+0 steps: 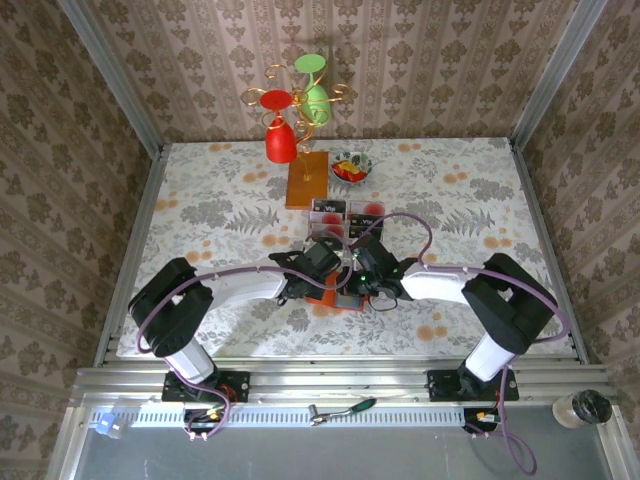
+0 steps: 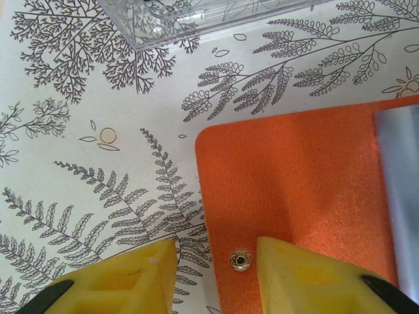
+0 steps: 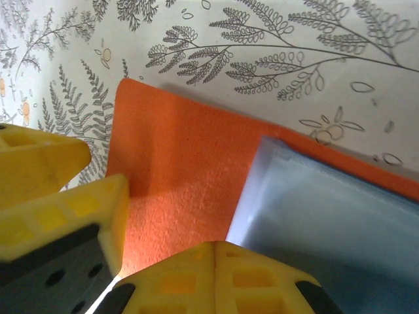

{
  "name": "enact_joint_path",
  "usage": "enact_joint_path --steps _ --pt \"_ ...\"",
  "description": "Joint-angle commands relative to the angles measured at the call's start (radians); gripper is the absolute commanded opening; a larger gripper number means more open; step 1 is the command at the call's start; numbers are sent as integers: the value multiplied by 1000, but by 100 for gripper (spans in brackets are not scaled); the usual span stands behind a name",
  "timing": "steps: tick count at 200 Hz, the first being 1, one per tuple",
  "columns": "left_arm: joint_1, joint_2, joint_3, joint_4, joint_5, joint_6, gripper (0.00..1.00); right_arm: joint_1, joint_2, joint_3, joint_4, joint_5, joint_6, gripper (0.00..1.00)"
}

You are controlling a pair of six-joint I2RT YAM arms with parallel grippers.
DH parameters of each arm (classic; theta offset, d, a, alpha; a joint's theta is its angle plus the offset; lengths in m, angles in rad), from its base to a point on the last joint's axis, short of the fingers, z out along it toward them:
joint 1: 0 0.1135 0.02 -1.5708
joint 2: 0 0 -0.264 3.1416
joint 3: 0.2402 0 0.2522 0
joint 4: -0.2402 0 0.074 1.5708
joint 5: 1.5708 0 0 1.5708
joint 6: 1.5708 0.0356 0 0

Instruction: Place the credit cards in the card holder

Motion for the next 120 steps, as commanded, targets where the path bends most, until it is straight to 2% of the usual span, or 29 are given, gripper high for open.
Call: enact_joint_path --steps 1,120 --pt "-9 -31 -2 -32 -23 0 38 14 42 47 38 -34 9 7" --pt "-14 -90 -15 -13 3 -33 39 18 112 17 74 -44 31 6"
